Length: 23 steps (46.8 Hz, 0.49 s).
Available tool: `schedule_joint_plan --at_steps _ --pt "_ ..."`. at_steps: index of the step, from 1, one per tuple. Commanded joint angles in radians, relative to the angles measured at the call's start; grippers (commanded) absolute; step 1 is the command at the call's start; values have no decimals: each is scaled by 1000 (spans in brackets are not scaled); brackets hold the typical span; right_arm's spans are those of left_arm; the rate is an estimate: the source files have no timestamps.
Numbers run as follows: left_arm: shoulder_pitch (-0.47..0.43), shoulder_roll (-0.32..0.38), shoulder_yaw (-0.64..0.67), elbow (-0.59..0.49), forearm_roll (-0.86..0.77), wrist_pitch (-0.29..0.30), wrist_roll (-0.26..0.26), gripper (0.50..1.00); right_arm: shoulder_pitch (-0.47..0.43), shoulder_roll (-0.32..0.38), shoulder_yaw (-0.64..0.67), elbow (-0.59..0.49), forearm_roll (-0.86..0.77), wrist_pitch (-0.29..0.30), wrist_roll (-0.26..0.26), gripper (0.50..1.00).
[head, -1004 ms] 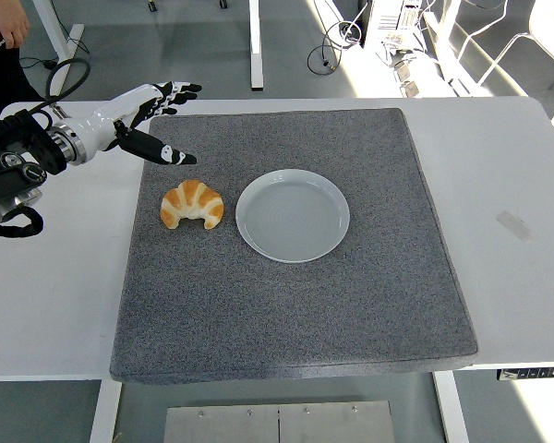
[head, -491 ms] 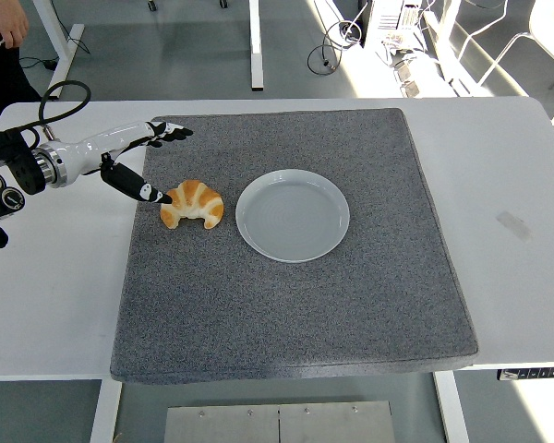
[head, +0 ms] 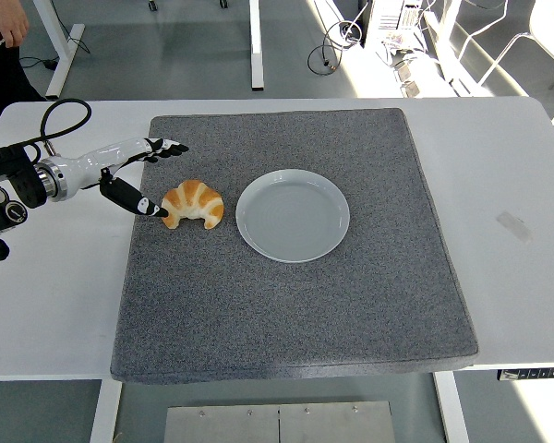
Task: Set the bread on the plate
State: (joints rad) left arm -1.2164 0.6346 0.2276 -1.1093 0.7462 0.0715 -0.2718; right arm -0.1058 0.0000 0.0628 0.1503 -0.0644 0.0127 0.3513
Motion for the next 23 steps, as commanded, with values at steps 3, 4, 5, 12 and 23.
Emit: schedule_joint_plan --at_steps 3,4,5,12,23 --pt "14 -23 -2 39 51 -1 3 940 0 0 0 0 0 0 0 1000" --pt "15 -27 -2 45 54 1 3 940 0 0 0 0 0 0 0 1000" --pt "17 -33 -2 49 54 -1 3 940 0 0 0 0 0 0 0 1000" --pt "21 -61 -4 69 54 -1 3 940 0 0 0 0 0 0 0 1000" --pt "34 -101 -5 98 54 -1 5 940 0 0 0 0 0 1 0 1000"
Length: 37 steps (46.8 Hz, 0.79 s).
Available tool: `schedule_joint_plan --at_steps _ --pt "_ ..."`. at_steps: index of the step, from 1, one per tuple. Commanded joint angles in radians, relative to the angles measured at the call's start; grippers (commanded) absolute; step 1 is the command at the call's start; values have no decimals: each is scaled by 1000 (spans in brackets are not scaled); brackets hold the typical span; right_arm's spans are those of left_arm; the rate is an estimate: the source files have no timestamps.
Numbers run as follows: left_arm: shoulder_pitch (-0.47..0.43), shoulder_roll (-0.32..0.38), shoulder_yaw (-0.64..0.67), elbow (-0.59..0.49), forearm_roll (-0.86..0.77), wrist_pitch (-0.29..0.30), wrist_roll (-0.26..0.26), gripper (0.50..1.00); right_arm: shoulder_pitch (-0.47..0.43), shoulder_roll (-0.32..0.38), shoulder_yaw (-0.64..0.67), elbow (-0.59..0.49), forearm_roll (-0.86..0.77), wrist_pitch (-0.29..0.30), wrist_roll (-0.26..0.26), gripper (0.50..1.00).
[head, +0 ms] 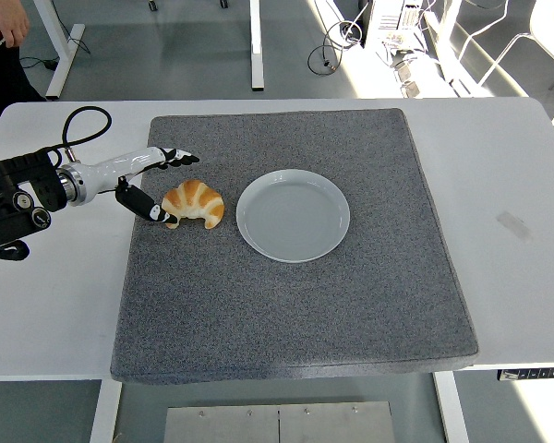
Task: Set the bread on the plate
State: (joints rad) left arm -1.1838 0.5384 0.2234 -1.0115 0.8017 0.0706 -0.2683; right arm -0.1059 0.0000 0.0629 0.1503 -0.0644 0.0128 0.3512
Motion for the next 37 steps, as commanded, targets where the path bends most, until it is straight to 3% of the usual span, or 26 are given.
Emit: schedule_joint_plan --at_steps 1,10,21,37 --pt "3 -8 -1 1 -1 0 1 939 0 0 0 0 0 0 0 1000" --pt "3 -14 -4 2 -1 0 6 931 0 0 0 0 0 0 0 1000" --pt "4 -18 -4 2 39 1 4 827 0 0 0 0 0 1 0 1000" --pt "21 -32 -6 7 108 12 3 736 0 0 0 0 0 1 0 1000"
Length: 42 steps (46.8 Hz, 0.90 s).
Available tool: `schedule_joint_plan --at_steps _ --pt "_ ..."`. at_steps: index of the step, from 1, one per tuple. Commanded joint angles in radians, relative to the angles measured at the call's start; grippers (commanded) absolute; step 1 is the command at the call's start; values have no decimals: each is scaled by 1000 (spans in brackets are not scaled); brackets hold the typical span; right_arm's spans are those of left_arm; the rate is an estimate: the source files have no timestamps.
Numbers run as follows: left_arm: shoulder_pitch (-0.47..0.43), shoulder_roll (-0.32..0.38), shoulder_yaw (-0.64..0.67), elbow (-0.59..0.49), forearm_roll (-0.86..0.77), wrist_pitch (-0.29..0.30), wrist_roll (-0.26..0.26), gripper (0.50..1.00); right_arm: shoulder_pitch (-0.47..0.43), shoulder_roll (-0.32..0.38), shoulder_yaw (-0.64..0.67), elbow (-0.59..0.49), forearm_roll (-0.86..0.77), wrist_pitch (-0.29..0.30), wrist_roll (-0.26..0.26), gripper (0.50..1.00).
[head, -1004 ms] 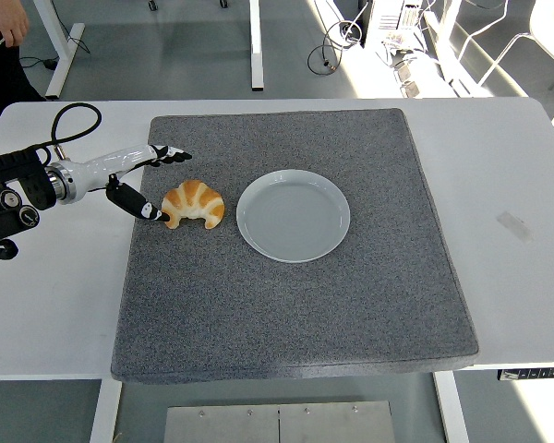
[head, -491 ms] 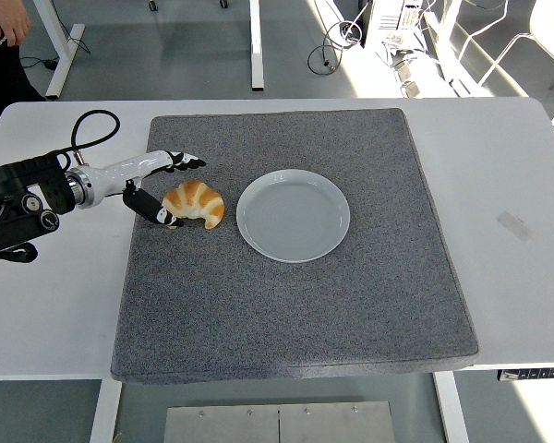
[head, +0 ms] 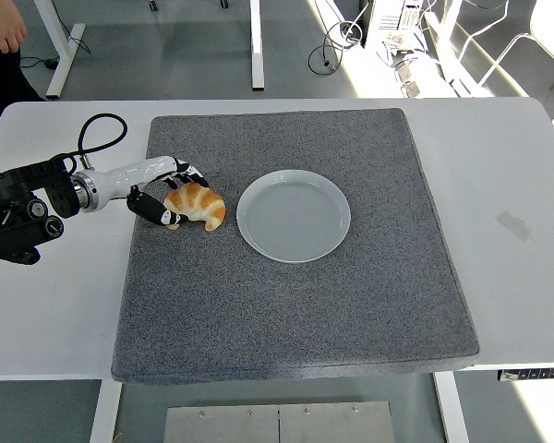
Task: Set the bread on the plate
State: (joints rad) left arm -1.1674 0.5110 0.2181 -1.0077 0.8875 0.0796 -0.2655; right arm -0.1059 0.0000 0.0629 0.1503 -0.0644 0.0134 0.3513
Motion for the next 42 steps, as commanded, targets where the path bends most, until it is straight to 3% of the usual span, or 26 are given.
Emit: schedule_joint_plan --at_steps 1,10,29,42 --pt "6 -6 0 6 28 6 0 727 0 0 0 0 0 0 0 1000" --pt "15 -11 0 20 62 40 0 698 0 0 0 0 0 0 0 1000" --pt "11 -9 0 20 65 68 3 540 0 0 0 0 0 -1 0 1000" --pt "8 -8 -13 20 83 74 5 511 0 0 0 0 0 -1 0 1000"
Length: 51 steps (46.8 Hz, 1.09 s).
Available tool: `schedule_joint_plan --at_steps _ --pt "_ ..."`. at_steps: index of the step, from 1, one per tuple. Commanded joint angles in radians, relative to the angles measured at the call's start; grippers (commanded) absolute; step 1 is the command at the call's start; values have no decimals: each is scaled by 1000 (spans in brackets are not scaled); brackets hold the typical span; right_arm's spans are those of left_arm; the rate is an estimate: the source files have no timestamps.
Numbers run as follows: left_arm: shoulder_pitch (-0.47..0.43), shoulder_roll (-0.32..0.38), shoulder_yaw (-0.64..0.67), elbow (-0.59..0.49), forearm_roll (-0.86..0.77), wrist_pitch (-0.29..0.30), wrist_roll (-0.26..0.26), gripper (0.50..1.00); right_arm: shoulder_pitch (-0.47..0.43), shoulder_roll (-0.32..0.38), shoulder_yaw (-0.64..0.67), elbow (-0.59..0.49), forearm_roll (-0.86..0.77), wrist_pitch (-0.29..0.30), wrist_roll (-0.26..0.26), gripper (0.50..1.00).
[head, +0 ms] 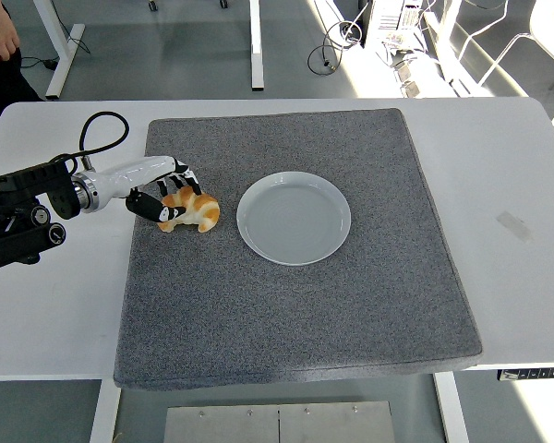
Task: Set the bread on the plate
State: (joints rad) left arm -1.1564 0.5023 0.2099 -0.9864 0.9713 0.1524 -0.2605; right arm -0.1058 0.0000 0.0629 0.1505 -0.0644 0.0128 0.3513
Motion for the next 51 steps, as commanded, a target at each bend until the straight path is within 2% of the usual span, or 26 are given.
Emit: schedule_joint_plan --at_steps 1,17,24,43,51 --pt "-5 1 -4 0 1 1 0 511 0 0 0 0 0 1 0 1000" --pt "-6 -1 -9 0 40 15 4 500 0 0 0 0 0 -1 0 1000" --pt "-11 1 -75 -1 38 13 4 500 0 0 0 0 0 1 0 1000" --pt "-103 -2 -99 -5 27 -11 4 500 0 0 0 0 0 -1 0 1000" --pt "-137 -41 -93 -5 43 -11 4 500 0 0 0 0 0 1 0 1000"
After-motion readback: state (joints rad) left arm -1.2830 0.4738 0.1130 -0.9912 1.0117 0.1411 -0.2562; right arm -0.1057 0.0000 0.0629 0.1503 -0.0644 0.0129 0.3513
